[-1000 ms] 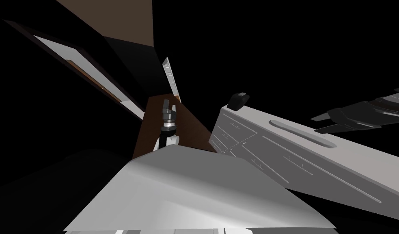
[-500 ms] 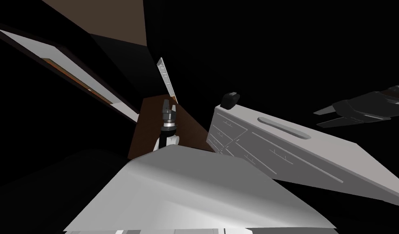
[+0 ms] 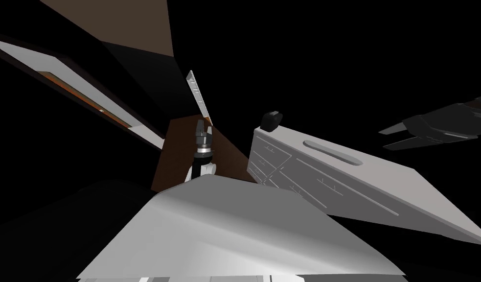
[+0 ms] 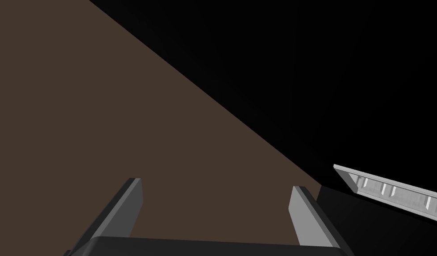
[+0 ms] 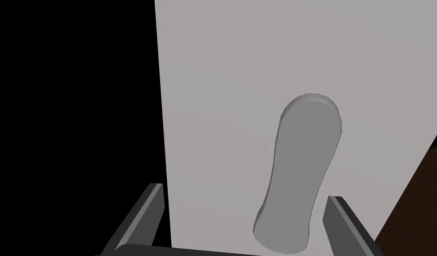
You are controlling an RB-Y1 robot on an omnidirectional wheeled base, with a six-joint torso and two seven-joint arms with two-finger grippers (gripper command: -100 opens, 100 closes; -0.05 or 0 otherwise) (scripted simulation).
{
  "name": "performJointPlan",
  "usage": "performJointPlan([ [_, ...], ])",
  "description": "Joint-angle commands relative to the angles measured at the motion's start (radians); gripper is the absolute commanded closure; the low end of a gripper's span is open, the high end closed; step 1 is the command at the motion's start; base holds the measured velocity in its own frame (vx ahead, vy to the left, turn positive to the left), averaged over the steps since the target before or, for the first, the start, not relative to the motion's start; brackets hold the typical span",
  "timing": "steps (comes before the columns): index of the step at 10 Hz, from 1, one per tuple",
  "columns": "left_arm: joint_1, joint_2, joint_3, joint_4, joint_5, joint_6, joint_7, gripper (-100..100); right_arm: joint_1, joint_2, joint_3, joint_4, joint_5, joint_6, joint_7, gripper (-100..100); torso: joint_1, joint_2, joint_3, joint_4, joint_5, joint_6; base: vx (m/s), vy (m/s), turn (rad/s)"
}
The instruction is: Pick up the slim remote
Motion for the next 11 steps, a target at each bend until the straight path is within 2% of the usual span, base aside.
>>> performJointPlan([
  [1, 0.000, 0.000, 0.000, 0.000, 0.000, 0.000, 0.000, 0, 0.030, 0.003, -0.004, -0.007, 0.007, 0.002, 0.008, -100, 0.000, 0.000, 0.000, 0.000, 0.000, 0.000, 0.027, 0.086, 0.178],
  [2, 0.000, 0.000, 0.000, 0.000, 0.000, 0.000, 0.000, 0, 0.069, 0.012, -0.004, -0.012, 0.006, 0.004, 0.014, -100, 0.004, -0.001, 0.000, 0.000, 0.001, 0.001, 0.011, 0.103, 0.159],
  [3, 0.000, 0.000, 0.000, 0.000, 0.000, 0.000, 0.000, 0, 0.069, 0.012, -0.004, -0.012, 0.006, 0.004, 0.014, -100, 0.006, 0.000, 0.000, 0.000, 0.002, 0.001, -0.008, 0.070, 0.046],
  [7, 0.000, 0.000, 0.000, 0.000, 0.000, 0.000, 0.000, 0, 0.153, 0.032, -0.006, -0.021, 0.002, 0.006, 0.026, -100, 0.002, 0.003, 0.002, 0.001, 0.001, 0.001, -0.016, 0.037, 0.097],
  [8, 0.000, 0.000, 0.000, 0.000, 0.000, 0.000, 0.000, 0, 0.190, 0.042, -0.007, -0.024, 0.000, 0.007, 0.031, -100, 0.002, 0.003, 0.002, 0.001, 0.001, 0.001, -0.010, 0.062, 0.121],
  [11, 0.000, 0.000, 0.000, 0.000, 0.000, 0.000, 0.000, 0, 0.231, 0.052, -0.008, -0.027, -0.002, 0.009, 0.037, -100, 0.002, 0.003, 0.002, 0.001, 0.001, 0.002, -0.006, 0.039, 0.097],
])
